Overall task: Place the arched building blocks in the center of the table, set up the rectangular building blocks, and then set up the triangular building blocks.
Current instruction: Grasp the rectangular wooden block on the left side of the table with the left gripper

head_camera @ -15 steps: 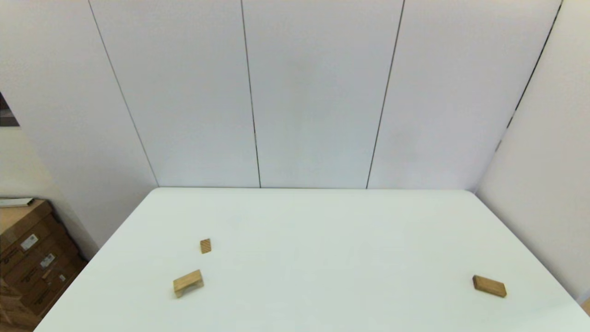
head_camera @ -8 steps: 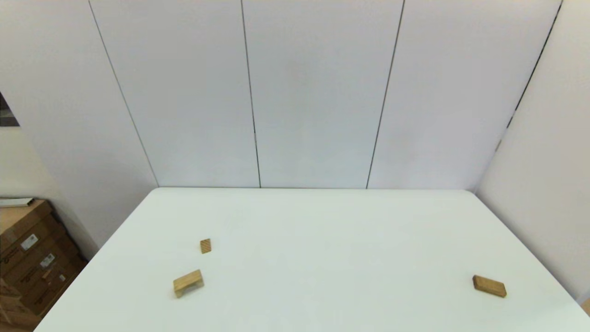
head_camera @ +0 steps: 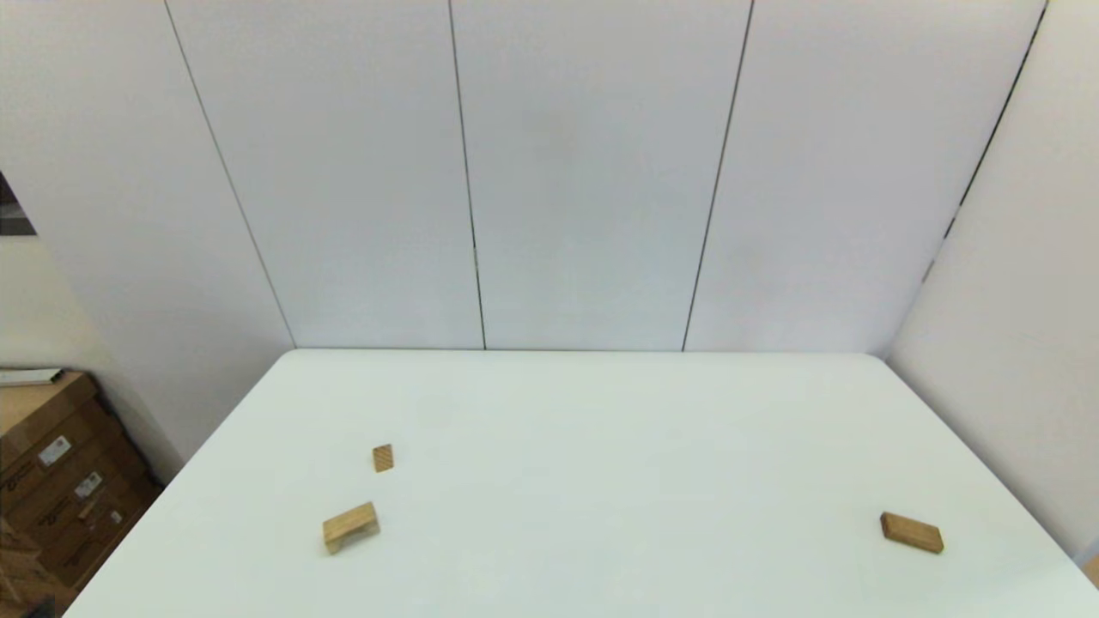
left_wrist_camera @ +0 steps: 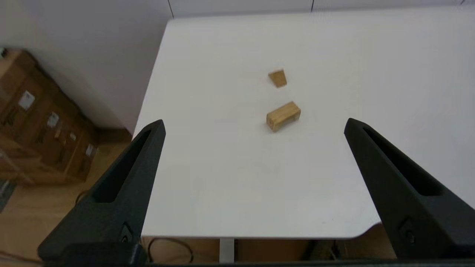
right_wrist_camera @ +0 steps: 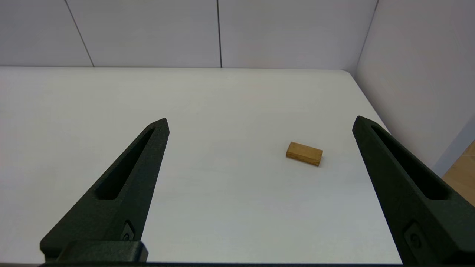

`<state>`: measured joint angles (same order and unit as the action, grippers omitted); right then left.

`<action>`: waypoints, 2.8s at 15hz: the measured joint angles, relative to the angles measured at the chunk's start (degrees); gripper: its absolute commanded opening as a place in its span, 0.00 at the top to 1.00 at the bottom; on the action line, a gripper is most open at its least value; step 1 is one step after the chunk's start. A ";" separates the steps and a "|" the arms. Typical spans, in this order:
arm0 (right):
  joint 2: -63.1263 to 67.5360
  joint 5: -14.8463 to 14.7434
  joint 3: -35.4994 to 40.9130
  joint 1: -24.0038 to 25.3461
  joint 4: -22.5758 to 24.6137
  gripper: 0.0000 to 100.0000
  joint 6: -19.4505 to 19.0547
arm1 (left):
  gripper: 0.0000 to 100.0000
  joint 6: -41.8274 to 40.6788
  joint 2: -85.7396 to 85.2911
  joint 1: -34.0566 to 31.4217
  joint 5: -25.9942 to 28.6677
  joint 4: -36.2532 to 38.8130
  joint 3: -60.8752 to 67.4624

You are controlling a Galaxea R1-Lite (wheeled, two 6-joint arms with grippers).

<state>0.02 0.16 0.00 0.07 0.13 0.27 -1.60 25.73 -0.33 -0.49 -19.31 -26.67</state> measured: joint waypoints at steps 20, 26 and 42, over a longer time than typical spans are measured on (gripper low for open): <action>0.00 0.00 0.00 0.00 0.02 0.00 0.00 | 0.00 -34.97 85.29 3.28 19.22 25.45 -12.76; 0.00 -0.02 0.00 0.00 0.02 0.00 0.00 | 0.00 -41.14 94.49 1.90 19.11 12.68 -24.89; 0.00 0.00 0.00 0.00 0.02 0.00 -0.02 | 0.00 -44.63 99.71 1.60 15.86 8.37 -30.03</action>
<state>0.02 0.16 0.00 0.07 0.16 0.24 -46.23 125.44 1.27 15.37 -10.93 -56.70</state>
